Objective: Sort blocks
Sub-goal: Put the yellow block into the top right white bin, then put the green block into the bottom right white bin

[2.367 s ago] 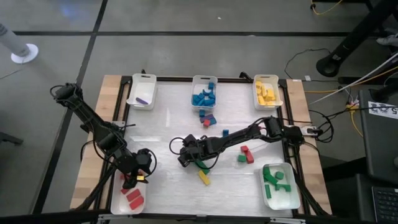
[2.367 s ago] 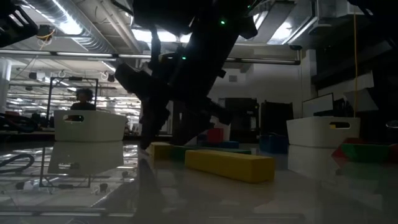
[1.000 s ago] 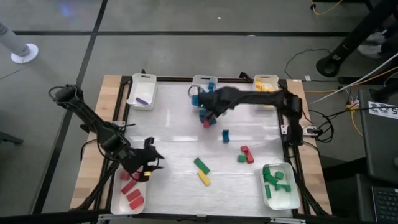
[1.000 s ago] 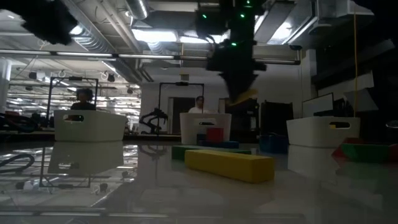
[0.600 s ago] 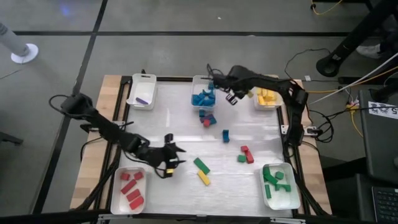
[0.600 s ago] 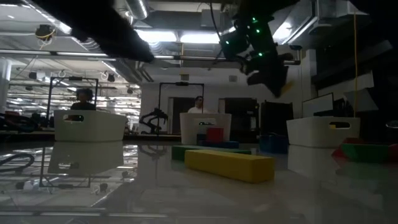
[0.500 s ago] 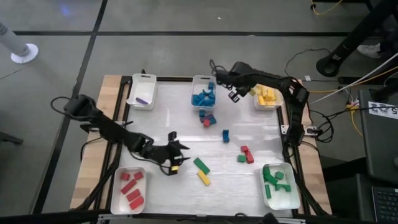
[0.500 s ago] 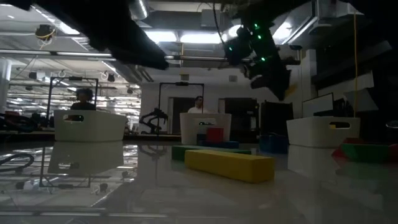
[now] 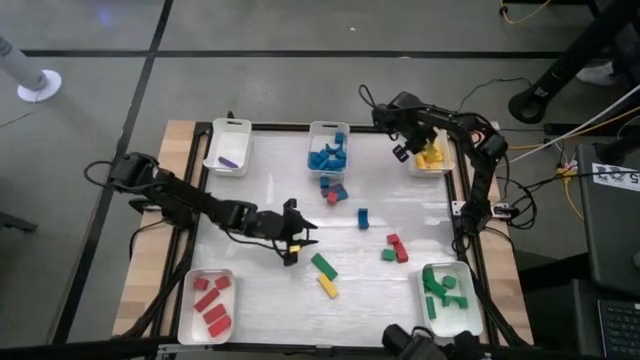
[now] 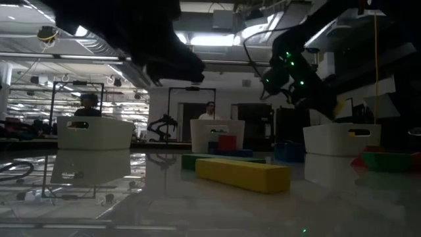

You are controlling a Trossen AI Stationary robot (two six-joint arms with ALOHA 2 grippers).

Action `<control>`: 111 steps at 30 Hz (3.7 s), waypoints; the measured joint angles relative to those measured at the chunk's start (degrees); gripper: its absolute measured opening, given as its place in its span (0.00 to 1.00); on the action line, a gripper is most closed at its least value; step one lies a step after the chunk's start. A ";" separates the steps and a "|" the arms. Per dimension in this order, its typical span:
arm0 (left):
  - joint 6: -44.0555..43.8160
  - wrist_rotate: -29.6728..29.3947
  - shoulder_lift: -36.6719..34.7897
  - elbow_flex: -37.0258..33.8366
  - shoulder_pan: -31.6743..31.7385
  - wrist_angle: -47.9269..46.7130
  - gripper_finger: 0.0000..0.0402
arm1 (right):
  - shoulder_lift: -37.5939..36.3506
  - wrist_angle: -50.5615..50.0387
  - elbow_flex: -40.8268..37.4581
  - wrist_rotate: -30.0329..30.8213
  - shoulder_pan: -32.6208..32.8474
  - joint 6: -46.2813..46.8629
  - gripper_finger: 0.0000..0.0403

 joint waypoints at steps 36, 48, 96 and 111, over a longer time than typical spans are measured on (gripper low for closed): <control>24.42 28.82 11.63 0.09 7.13 6.35 0.45 | 0.09 3.03 -2.87 -2.63 -2.27 -4.52 0.64; 24.75 30.29 17.02 0.44 6.94 12.69 0.45 | -0.21 3.93 10.21 -2.08 3.77 -4.50 0.62; 30.05 25.77 23.05 2.29 3.21 13.91 0.45 | -0.26 12.96 23.92 -3.48 38.09 -5.77 0.62; 29.87 25.36 23.32 2.10 3.10 17.78 0.45 | -0.26 14.68 23.92 -5.18 41.74 -5.77 0.62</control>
